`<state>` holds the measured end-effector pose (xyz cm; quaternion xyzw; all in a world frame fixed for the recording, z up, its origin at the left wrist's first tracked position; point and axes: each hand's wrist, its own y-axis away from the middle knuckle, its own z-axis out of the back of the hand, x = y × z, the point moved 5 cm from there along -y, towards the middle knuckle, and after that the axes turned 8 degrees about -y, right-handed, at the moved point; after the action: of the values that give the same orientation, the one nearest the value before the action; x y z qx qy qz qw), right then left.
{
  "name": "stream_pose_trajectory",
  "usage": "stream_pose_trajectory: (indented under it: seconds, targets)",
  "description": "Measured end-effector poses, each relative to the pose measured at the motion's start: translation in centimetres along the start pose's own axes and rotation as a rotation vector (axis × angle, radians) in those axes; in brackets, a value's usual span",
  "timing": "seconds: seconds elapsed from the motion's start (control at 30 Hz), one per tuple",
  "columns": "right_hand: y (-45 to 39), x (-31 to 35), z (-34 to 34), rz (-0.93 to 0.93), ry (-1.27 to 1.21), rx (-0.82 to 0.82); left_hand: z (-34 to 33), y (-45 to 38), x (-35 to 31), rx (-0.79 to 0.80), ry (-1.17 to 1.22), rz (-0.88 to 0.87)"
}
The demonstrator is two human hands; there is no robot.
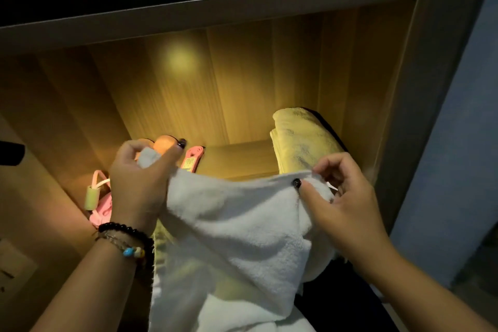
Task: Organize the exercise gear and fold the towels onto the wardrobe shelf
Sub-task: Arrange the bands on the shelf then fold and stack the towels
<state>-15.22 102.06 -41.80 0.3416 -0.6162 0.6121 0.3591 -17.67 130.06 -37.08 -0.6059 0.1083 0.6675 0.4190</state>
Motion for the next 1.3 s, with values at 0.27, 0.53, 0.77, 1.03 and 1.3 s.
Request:
stream_pose_trajectory:
  seconds: [0.27,0.53,0.77,1.03,1.3]
  targets:
    - [-0.8,0.3,-1.6,-0.049,0.005,0.12,-6.4,5.9,-1.4,0.841,-0.505,-0.367]
    - [-2.5,-2.8,-2.0,-0.207,-0.085,0.117,-9.9,8.4,0.5,0.643,-0.602,-0.376]
    - [-1.3,-7.6,-1.2,-0.236,0.106,0.416,-9.1,5.0,0.2,0.505,-0.246,-0.283]
    - [-4.4,-11.2,-0.9,-0.216,0.449,0.502,-6.8,-1.1,-0.6,0.323,0.208,0.229]
    - [-11.1,-1.2,1.6,0.142,0.807,0.575,-3.4,-7.6,0.1,0.162,-0.326,0.034]
